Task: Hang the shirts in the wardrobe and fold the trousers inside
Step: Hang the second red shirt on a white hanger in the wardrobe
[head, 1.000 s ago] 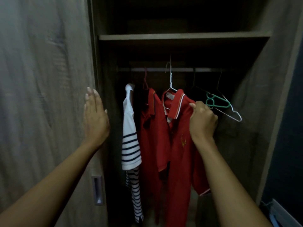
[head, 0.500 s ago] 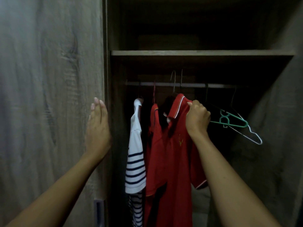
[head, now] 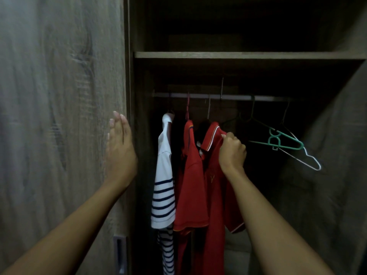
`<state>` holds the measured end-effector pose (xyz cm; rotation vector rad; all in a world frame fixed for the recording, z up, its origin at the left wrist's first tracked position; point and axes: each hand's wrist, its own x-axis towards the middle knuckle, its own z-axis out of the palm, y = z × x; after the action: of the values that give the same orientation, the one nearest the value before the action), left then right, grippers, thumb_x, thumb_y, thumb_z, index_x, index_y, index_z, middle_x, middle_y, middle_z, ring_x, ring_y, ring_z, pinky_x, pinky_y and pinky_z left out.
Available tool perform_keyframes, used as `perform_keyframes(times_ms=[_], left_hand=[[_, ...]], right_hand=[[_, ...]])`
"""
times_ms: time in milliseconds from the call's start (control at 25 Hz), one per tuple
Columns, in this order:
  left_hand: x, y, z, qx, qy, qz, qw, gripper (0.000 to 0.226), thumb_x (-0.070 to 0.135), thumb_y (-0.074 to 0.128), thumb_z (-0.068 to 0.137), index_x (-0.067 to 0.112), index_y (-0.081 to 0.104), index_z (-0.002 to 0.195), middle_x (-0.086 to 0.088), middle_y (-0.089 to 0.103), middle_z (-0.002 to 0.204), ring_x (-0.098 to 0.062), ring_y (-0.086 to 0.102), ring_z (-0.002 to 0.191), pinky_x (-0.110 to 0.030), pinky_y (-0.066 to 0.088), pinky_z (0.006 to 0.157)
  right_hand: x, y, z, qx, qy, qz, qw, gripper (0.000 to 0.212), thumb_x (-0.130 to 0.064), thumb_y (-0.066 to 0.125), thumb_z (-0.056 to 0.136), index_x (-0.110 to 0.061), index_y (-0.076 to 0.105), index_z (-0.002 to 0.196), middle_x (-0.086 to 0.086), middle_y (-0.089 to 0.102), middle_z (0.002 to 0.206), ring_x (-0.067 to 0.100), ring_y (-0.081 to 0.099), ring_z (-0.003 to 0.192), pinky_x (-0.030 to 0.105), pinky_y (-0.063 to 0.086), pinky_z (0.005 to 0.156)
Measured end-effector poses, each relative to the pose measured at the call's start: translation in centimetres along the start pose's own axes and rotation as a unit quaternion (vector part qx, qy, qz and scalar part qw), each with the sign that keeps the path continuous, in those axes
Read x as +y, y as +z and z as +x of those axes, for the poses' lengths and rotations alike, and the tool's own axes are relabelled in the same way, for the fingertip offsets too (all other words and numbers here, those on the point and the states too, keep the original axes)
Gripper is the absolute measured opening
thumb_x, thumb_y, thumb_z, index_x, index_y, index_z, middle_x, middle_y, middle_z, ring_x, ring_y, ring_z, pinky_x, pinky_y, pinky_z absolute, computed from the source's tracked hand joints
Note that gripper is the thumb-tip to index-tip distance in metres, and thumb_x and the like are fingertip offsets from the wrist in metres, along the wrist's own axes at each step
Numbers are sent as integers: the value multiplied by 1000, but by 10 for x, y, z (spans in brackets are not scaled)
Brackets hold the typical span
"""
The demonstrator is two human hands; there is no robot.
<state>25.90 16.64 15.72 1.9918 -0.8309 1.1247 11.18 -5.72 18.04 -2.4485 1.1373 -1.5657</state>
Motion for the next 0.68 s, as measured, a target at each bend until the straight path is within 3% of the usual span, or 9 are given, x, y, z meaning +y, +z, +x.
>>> perform_keyframes(times_ms=[120, 360, 520, 600, 680], left_hand=[[3, -1, -1, 2, 0, 0, 1000, 85, -16, 42, 83, 7, -5, 150, -12, -11, 159, -27, -8, 147, -43, 6, 119], [-5, 4, 2, -6, 1, 16, 1000, 89, -9, 51, 87, 11, -8, 151, -10, -13, 159, -26, -8, 147, -47, 12, 119], [-4, -5, 2, -14, 18, 1, 1000, 82, -3, 52, 90, 8, -2, 151, -12, -7, 159, -28, -3, 147, -45, 13, 118], [-1, -16, 0, 1, 20, -22, 1000, 71, -2, 48, 91, 3, 8, 150, -17, 5, 159, -32, 7, 146, -43, 15, 117], [-1, -34, -8, 19, 27, -66, 997, 62, -1, 47, 91, 0, 21, 147, -20, 21, 155, -33, 20, 144, -42, 19, 116]], right_hand=[[-1, 3, -11, -11, -8, -6, 1000, 35, -24, 31, 103, 0, 56, 103, 20, 67, 98, 39, 66, 90, 42, 52, 66], [-2, 1, -14, -71, 34, -12, 997, 28, -14, 35, 100, -2, 59, 106, 20, 66, 104, 38, 63, 98, 39, 51, 71], [-6, -8, -19, -108, 96, 24, 989, 34, -18, 34, 99, -1, 52, 123, 22, 61, 114, 39, 58, 106, 38, 47, 78], [-10, -14, -29, -86, 84, 10, 993, 43, -22, 34, 99, 0, 41, 136, 22, 58, 119, 39, 52, 111, 43, 44, 86], [-19, -17, -50, -1, 37, 26, 999, 45, -23, 36, 98, 0, 44, 136, 22, 59, 119, 40, 50, 108, 44, 41, 89]])
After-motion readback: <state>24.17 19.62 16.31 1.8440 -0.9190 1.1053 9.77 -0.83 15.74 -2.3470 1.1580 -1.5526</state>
